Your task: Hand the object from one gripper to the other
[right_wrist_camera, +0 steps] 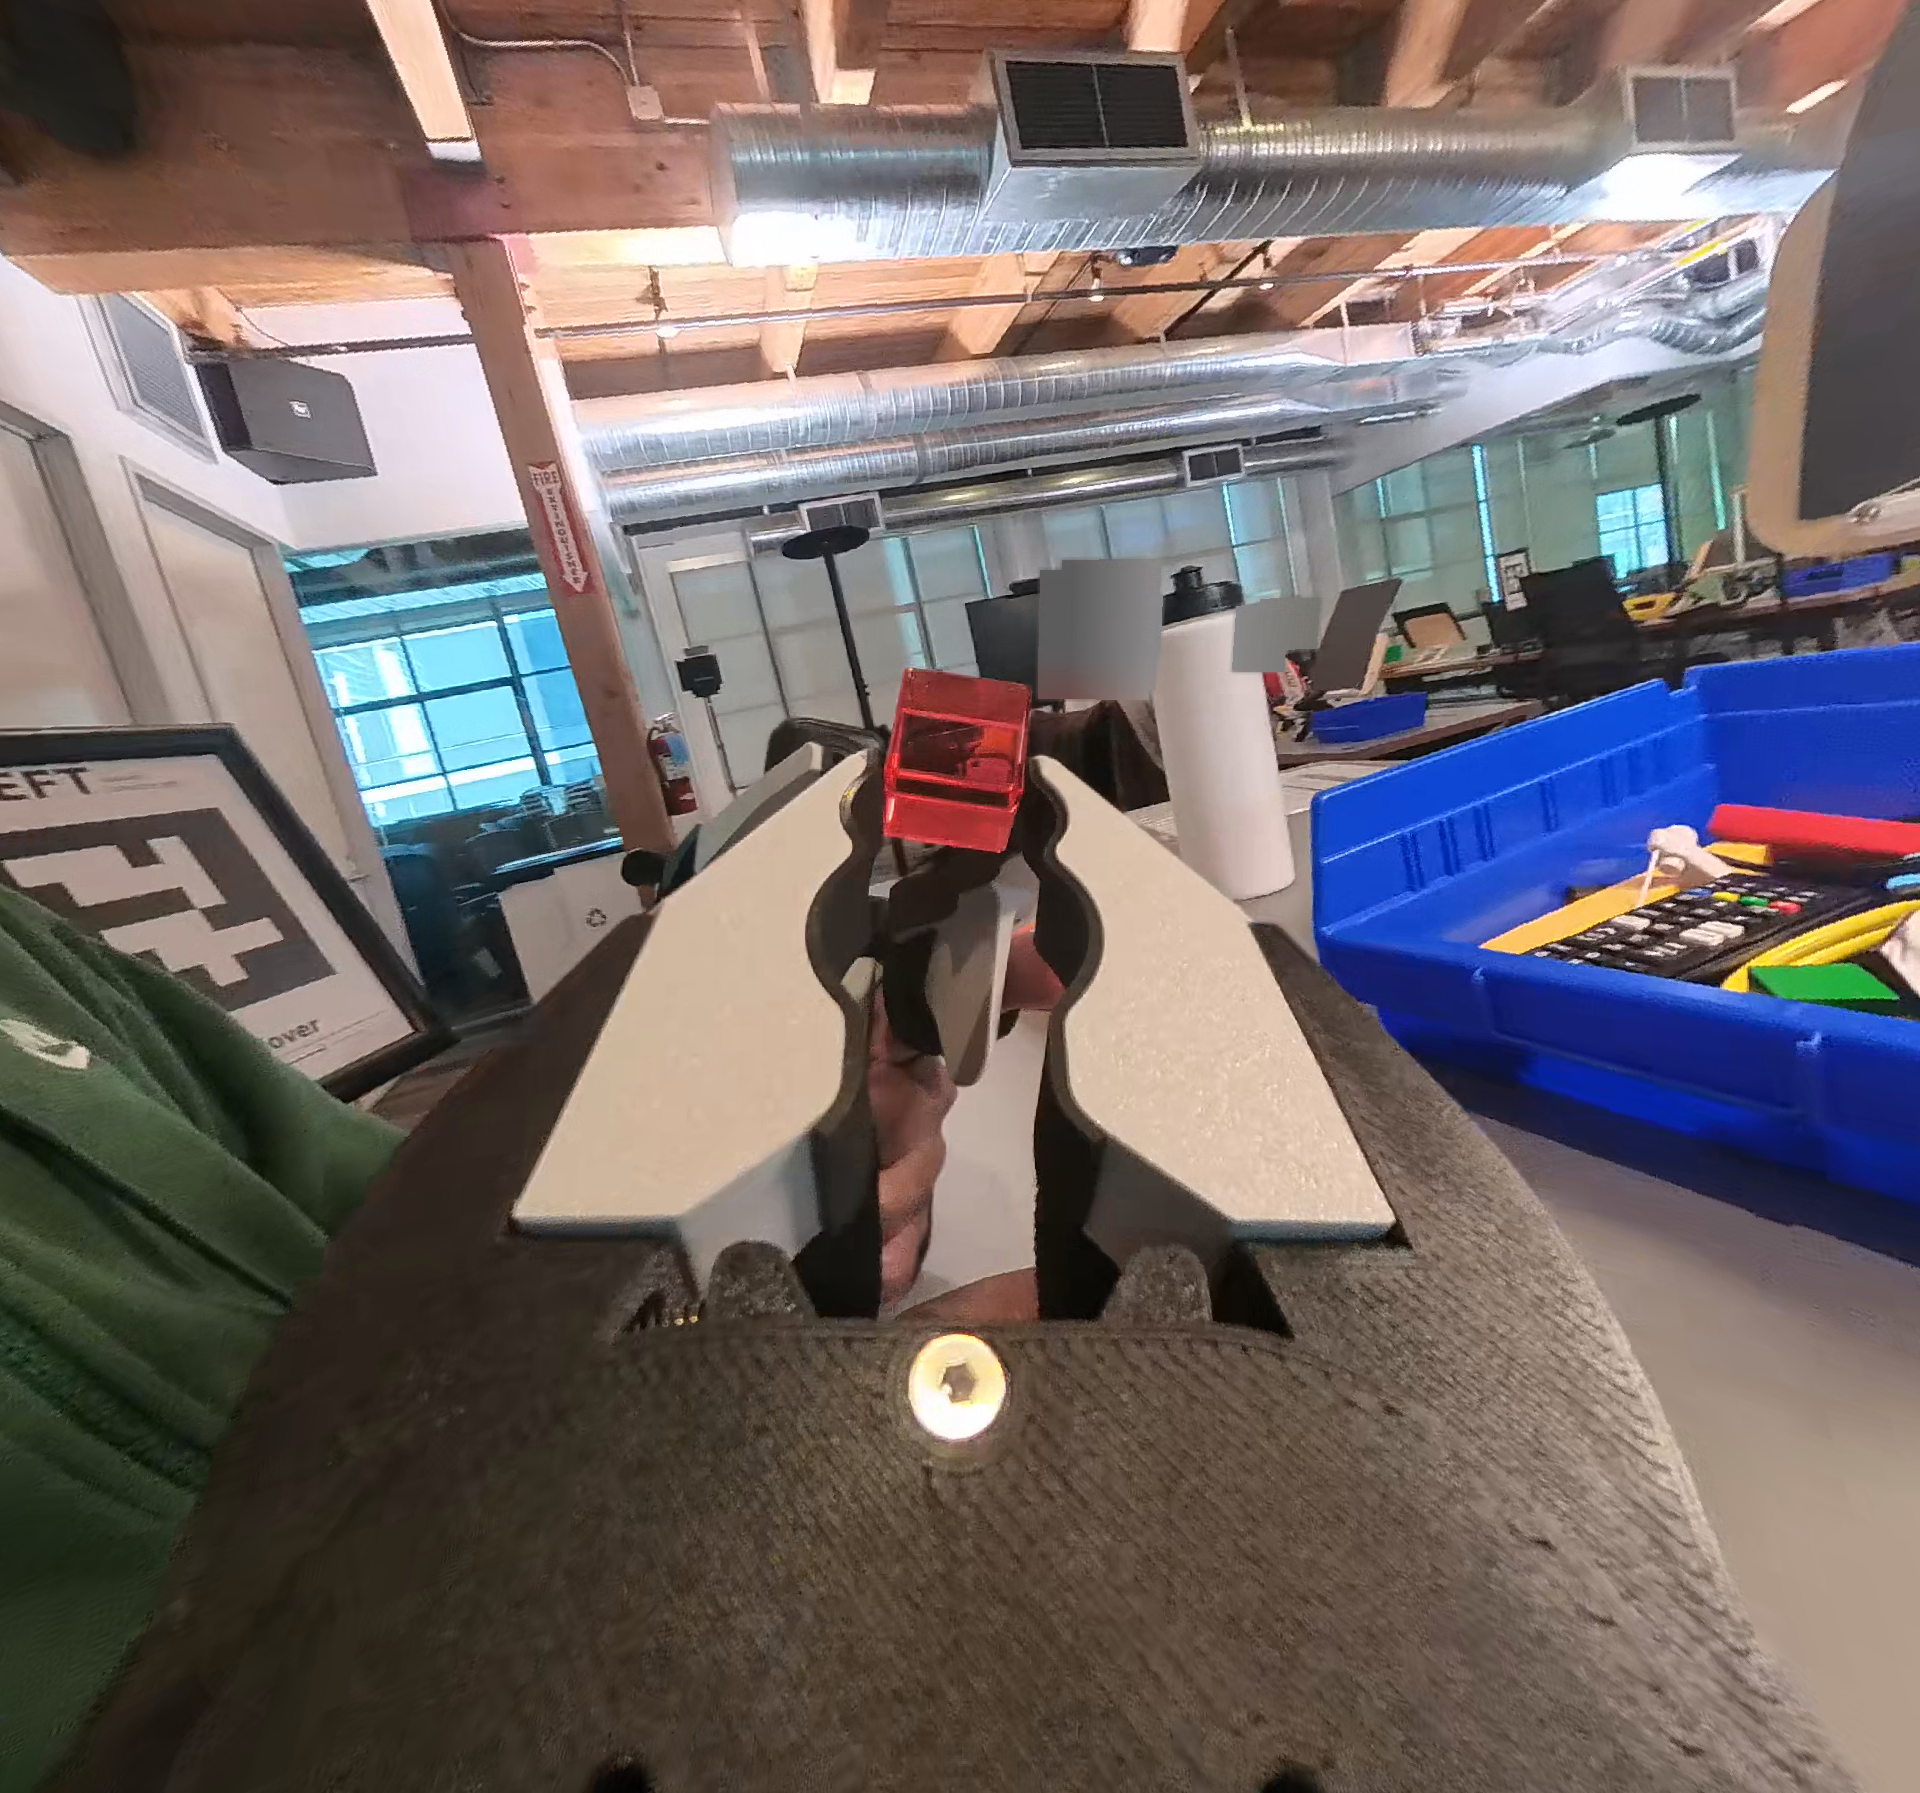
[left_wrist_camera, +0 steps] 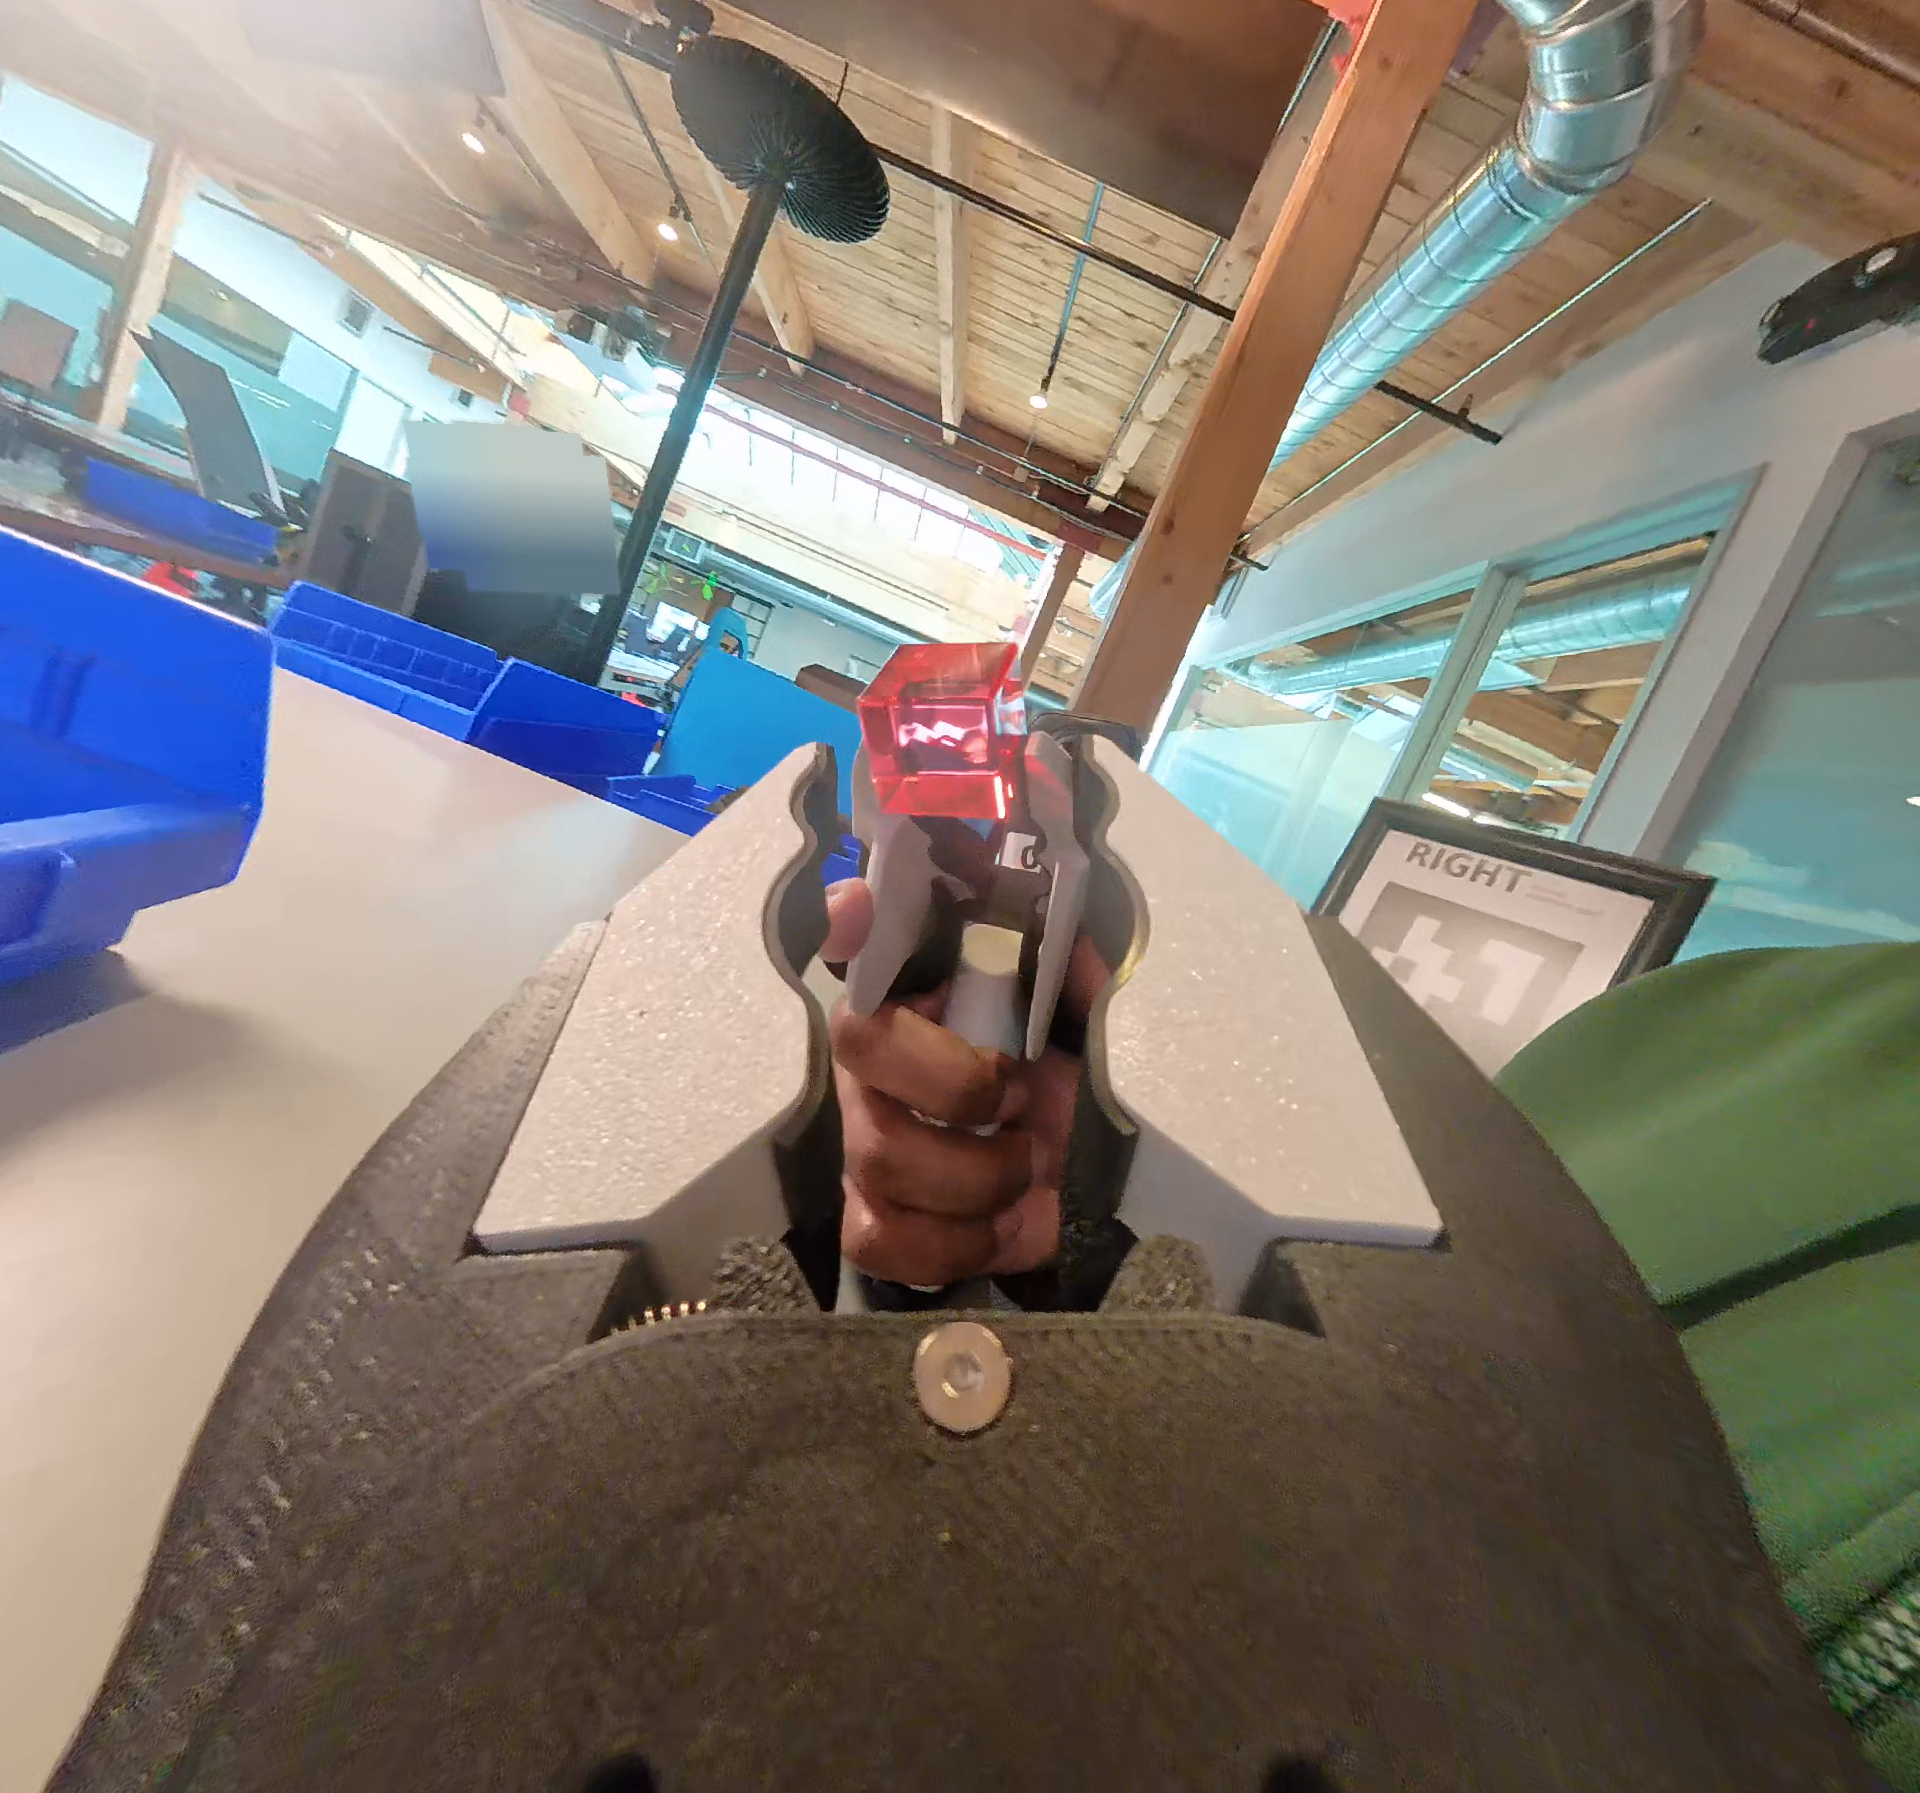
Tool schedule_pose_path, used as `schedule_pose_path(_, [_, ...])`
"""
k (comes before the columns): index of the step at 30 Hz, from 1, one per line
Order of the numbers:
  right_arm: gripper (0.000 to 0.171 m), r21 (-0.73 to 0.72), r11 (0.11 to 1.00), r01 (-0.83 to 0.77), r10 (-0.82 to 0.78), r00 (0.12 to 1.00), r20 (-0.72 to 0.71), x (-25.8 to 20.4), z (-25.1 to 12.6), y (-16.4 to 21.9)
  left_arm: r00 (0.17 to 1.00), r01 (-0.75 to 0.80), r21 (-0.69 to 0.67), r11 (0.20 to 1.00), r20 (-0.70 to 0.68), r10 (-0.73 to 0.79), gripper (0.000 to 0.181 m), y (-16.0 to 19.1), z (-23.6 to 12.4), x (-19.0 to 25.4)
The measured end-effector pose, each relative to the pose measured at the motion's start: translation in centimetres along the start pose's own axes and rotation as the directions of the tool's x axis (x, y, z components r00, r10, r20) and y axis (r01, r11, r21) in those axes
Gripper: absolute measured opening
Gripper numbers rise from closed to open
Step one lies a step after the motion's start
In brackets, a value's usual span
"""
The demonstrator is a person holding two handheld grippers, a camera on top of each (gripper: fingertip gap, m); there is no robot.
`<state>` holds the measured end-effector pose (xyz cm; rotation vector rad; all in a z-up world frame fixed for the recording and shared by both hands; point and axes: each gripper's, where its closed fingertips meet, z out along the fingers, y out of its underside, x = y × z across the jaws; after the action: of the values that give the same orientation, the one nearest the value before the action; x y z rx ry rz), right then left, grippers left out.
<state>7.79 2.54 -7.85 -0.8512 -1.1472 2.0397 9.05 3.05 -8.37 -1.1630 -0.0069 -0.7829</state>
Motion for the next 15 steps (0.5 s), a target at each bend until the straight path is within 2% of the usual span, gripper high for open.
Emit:
schedule_pose_path(4, [0.026, -0.019, 0.998, -0.056, 0.056, 0.998, 0.03, -0.2, 0.2, 0.3, 0.999, -0.042, 0.035, 0.998, 0.006, 0.042, 0.043, -0.6, -0.3, 0.3])
schedule_pose_path(15, [0.026, -0.063, 0.995, -0.075, 0.08, 0.995, 0.067, -0.9, 0.6, 1.0, 0.996, -0.09, 0.076, 0.993, 0.035, 0.088, 0.032, -1.1, -0.9, 0.2])
